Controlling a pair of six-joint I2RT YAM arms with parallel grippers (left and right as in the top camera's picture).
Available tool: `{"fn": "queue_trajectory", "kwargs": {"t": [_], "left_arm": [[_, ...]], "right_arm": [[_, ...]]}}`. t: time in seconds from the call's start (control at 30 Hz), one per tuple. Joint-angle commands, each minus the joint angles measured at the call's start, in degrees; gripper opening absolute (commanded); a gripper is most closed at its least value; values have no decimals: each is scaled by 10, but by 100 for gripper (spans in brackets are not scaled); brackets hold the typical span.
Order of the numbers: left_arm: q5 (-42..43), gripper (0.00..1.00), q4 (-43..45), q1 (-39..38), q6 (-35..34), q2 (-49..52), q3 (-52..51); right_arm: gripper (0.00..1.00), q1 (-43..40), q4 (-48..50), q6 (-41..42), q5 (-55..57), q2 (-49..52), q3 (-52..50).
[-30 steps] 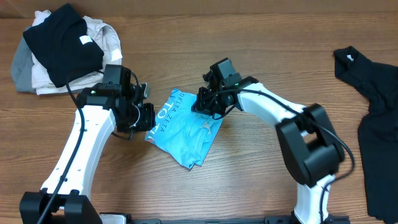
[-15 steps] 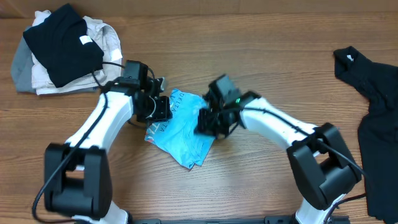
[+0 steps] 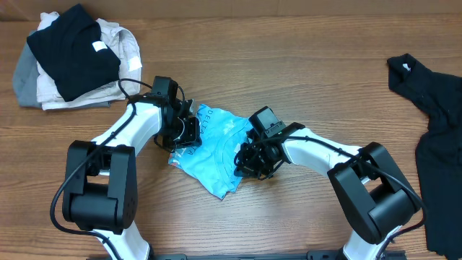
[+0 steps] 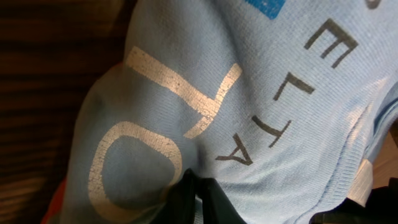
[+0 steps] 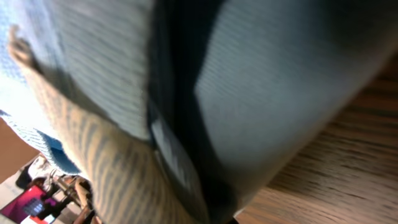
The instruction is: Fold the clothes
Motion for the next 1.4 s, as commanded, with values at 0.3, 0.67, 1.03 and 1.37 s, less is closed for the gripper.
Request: {"fn": "queue_trajectory", "kwargs": {"t": [0.3, 0.67, 1.03, 1.37], "left_arm": [[-82, 12, -10, -3, -40, -130, 15], [-14, 23, 143, -34, -40, -95, 15], [-14, 26, 244, -53, -51, 19, 16], [-171, 35, 278, -29, -72, 59, 21]], "right_arm": [[4, -21, -15, -7, 137, -160, -10], [4, -19, 85, -21, 85, -122, -14], [4, -9, 101, -4, 73, -19, -15], [4, -5, 53, 35, 109, -17, -15]]}}
